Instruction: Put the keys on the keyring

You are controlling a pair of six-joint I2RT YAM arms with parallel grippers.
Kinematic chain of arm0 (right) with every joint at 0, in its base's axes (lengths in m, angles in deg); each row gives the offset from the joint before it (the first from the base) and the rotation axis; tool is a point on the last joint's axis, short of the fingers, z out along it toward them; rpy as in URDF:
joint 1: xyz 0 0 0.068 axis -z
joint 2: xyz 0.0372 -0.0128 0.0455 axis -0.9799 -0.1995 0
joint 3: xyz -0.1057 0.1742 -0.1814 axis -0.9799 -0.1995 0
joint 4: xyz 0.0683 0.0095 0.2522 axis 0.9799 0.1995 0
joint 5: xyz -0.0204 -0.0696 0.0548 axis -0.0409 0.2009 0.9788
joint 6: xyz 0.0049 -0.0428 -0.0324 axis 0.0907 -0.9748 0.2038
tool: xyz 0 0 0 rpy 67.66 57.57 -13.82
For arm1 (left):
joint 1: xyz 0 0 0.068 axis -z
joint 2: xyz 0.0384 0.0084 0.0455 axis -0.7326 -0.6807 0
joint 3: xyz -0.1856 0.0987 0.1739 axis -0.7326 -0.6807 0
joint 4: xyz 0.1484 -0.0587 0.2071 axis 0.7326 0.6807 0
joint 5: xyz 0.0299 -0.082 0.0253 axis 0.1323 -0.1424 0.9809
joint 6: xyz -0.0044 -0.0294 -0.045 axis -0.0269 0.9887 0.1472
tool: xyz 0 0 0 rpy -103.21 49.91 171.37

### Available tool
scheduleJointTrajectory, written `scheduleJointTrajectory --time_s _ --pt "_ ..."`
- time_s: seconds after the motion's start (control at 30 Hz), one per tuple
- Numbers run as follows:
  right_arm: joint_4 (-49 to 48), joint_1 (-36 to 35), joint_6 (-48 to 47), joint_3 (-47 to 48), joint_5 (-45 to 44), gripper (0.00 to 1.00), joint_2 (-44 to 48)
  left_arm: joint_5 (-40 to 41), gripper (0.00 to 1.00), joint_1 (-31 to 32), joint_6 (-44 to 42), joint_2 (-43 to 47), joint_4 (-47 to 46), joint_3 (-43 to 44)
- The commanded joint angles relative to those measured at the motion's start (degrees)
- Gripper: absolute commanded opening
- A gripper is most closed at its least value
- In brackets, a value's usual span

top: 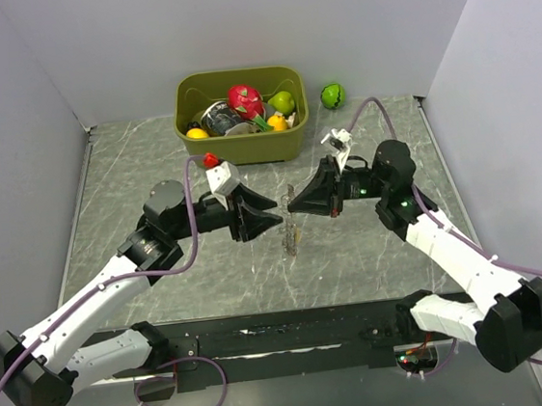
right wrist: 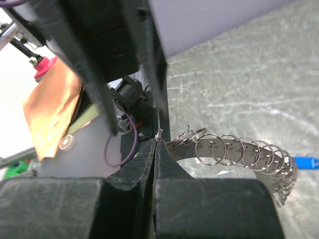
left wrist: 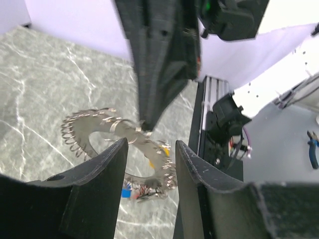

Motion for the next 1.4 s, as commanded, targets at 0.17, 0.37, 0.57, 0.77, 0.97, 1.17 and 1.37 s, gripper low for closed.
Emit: scheduleJointTrajectory --time_s 0.17,0.37,0.57,0.77,0.97,1.17,1.37 --pt "-11.22 -0.24 -0.15 -1.60 5.82 0.00 3.77 -7.00 0.41 -2.62 5.26 -0.59 -10.59 -1.98" --pt "-12.29 -0.33 -0.50 -2.30 6.80 0.00 4.30 -11.32 0.33 -2.62 4.65 -1.90 -12.09 -1.54" --pt "-14.75 -0.41 0.99 -2.65 7.76 0.00 3.77 -14.30 0.30 -2.62 4.21 -3.57 -12.09 -0.66" --pt "-14.05 -0.50 0.47 -2.65 7.41 0.00 3.77 -15.89 0.29 -2.62 4.47 -4.81 -12.62 -0.13" --pt "-13.61 -0.50 0.20 -2.74 7.24 0.00 3.59 -17.56 0.27 -2.62 4.47 -5.42 -13.15 0.48" --pt "-14.66 -0.42 0.91 -2.83 7.59 0.00 3.16 -16.86 0.26 -2.62 4.56 -5.33 -12.97 0.48" --pt "-14.93 -0.68 1.17 -2.92 7.59 0.00 3.15 -15.89 0.26 -2.62 4.56 -5.51 -13.23 0.74"
